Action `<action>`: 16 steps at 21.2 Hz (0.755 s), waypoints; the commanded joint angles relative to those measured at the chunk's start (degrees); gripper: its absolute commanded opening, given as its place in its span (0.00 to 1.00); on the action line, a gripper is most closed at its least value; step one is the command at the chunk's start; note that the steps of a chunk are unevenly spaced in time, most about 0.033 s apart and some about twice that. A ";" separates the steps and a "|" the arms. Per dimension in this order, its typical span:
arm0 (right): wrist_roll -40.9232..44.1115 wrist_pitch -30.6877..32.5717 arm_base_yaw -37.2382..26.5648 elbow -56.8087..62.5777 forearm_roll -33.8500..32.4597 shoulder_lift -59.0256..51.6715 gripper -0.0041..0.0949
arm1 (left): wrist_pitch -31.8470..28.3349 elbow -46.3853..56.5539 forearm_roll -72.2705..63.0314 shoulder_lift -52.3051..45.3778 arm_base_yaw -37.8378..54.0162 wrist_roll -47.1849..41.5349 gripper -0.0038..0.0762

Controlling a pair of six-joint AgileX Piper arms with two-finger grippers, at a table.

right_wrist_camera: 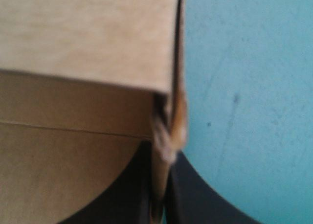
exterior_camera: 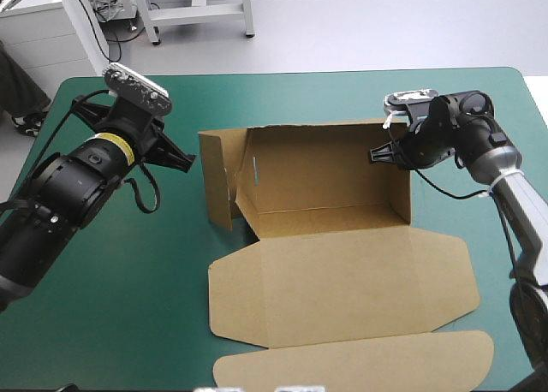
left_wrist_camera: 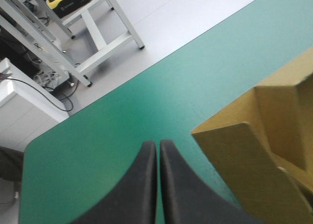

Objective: Fold the box

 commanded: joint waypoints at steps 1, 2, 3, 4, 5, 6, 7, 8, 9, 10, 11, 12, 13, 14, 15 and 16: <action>-4.01 -0.73 -0.19 -3.65 3.12 3.57 0.02 | -4.21 2.03 -3.52 -4.97 0.00 0.05 0.05; -5.11 -0.86 -0.19 -4.37 3.89 6.02 0.02 | -6.17 6.97 -4.28 -8.37 0.00 -0.06 0.05; -5.64 -0.98 -0.19 -4.40 4.54 7.02 0.02 | -7.21 9.44 -4.41 -10.55 0.00 -0.06 0.04; -6.06 -0.35 -0.19 -4.40 5.17 8.47 0.02 | -9.03 16.06 -4.52 -15.36 0.00 -1.35 0.04; -6.47 0.10 -0.19 -4.40 5.29 9.17 0.02 | -9.55 19.40 -4.52 -17.38 0.00 -2.15 0.04; -6.73 0.62 -0.19 -4.40 5.29 9.84 0.02 | -10.60 25.78 -4.52 -22.42 0.00 -3.33 0.04; -6.73 0.62 -0.19 -4.09 5.29 9.93 0.02 | -11.55 30.23 -4.39 -26.42 0.00 -3.33 0.04; -6.73 1.14 -0.19 -4.09 5.29 9.93 0.02 | -12.41 33.10 -4.59 -29.41 0.00 -3.33 0.04; -6.73 1.46 -0.19 -4.09 5.18 9.93 0.02 | -12.55 36.22 -6.03 -33.45 0.00 -3.33 0.04; -7.17 1.58 -0.19 -4.09 4.91 9.93 0.02 | -11.96 38.24 -8.56 -37.17 0.00 -3.33 0.04; -7.17 1.58 -0.19 -4.09 4.29 9.93 0.02 | -11.61 40.71 -10.13 -41.39 0.00 -3.33 0.04; -7.17 1.15 -0.19 -4.09 4.21 9.93 0.02 | -11.51 42.67 -10.13 -44.49 0.00 -3.33 0.04; -7.17 1.05 -0.19 -4.09 4.21 9.93 0.02 | -10.19 44.08 -10.25 -48.43 0.00 -3.33 0.04; -7.17 1.05 -0.19 -4.09 4.21 9.93 0.02 | -9.02 44.67 -10.83 -50.26 0.00 -3.33 0.04; -7.47 1.05 -0.19 -4.09 4.21 9.93 0.02 | -7.25 45.00 -12.00 -52.39 0.00 -3.33 0.04; -8.52 1.05 -0.19 -4.09 4.21 9.93 0.02 | -5.58 45.26 -12.52 -54.37 0.00 -3.33 0.04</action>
